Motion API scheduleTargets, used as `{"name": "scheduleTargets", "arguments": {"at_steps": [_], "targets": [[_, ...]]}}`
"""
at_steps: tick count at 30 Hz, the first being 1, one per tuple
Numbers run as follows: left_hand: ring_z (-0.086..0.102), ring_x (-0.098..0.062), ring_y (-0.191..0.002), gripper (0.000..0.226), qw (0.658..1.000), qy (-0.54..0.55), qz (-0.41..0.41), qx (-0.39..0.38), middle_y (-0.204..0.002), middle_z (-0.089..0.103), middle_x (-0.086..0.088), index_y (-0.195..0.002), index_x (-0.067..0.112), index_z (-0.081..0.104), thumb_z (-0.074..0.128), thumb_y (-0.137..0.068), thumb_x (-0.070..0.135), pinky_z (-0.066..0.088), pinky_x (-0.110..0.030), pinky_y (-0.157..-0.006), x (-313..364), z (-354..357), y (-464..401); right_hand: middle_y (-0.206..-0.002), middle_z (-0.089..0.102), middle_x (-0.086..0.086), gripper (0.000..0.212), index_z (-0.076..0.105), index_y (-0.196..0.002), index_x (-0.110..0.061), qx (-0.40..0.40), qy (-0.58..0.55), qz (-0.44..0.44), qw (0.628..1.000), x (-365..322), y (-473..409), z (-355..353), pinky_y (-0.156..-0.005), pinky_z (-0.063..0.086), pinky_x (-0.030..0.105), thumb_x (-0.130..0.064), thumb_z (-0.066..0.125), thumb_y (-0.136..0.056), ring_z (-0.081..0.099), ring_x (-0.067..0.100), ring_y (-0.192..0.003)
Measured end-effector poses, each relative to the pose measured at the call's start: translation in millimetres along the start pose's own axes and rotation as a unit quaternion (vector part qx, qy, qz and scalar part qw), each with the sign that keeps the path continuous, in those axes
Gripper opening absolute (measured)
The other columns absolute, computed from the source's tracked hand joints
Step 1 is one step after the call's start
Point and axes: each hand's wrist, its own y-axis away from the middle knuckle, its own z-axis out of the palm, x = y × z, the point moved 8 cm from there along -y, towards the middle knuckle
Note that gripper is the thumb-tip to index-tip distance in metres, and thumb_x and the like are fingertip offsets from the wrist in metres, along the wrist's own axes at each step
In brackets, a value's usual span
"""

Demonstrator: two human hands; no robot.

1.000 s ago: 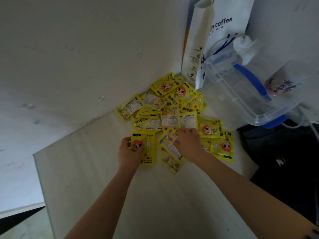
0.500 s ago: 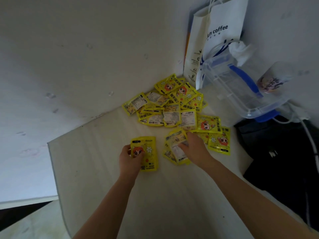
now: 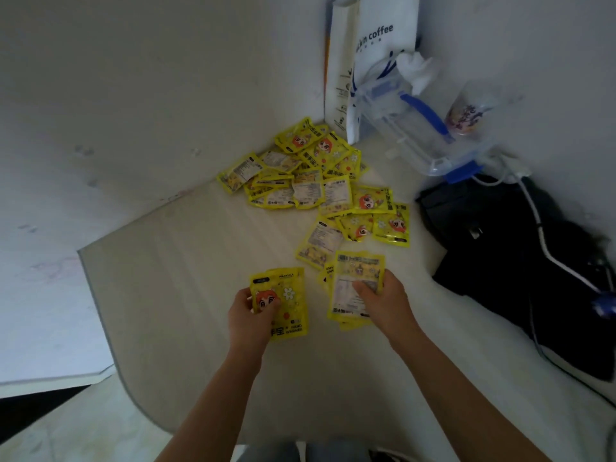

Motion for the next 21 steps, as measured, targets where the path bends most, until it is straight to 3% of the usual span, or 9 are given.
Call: {"name": "scheduleTargets", "arguments": {"at_steps": [7,11,15,19,21], "targets": [[0.067,-0.021,-0.079,0.027,0.997,-0.028,0.034,-0.068,-0.098,0.066,-0.008,-0.105,0.013,0.06,0.071,-0.081,0.006,0.052,-0.028,-0.055,-16.1,-14.5,37.4,-0.109,0.067,0.009,0.029,0.059,-0.112,-0.012,0.07,-0.056,0.039,0.995,48.4,78.1,0.4,-0.087,0.054,0.047,-0.026,0.065,-0.087,0.065,0.027,-0.1],[0.068,-0.03,-0.086,0.024,0.991,-0.047,0.049,-0.114,-0.099,0.067,-0.012,-0.102,0.012,0.061,0.072,-0.081,0.008,0.057,-0.036,-0.063,-33.1,-33.7,58.6,-0.108,0.067,0.01,0.029,0.059,-0.112,-0.01,0.122,-0.074,0.064,0.988,74.9,133.4,7.3,-0.085,0.055,0.046,-0.026,0.064,-0.088,0.066,0.028,-0.099],[0.068,-0.026,-0.083,0.022,0.982,-0.078,0.071,-0.154,-0.095,0.067,-0.009,-0.101,0.012,0.062,0.072,-0.081,0.009,0.055,-0.031,-0.06,-51.2,-51.0,88.3,-0.105,0.067,0.01,0.028,0.059,-0.111,-0.009,0.161,-0.114,0.103,0.975,105.7,190.8,15.5,-0.08,0.056,0.043,-0.025,0.064,-0.089,0.066,0.027,-0.095],[0.064,-0.018,-0.073,0.018,0.971,-0.109,0.086,-0.192,-0.089,0.065,-0.005,-0.098,0.014,0.062,0.07,-0.083,0.008,0.05,-0.023,-0.051,-71.1,-61.6,123.7,-0.099,0.067,0.008,0.02,0.06,-0.105,-0.008,0.199,-0.161,0.118,0.959,130.0,251.0,17.2,-0.065,0.051,0.028,-0.019,0.063,-0.089,0.065,0.021,-0.086],[0.065,-0.019,-0.073,0.017,0.965,-0.128,0.084,-0.211,-0.09,0.066,-0.006,-0.096,0.014,0.062,0.07,-0.082,0.009,0.052,-0.027,-0.053,-82.4,-62.8,139.4,-0.096,0.068,0.007,0.016,0.062,-0.103,-0.011,0.217,-0.177,0.117,0.953,140.5,278.7,15.6,-0.072,0.054,0.033,-0.015,0.064,-0.088,0.066,0.022,-0.087]]}}
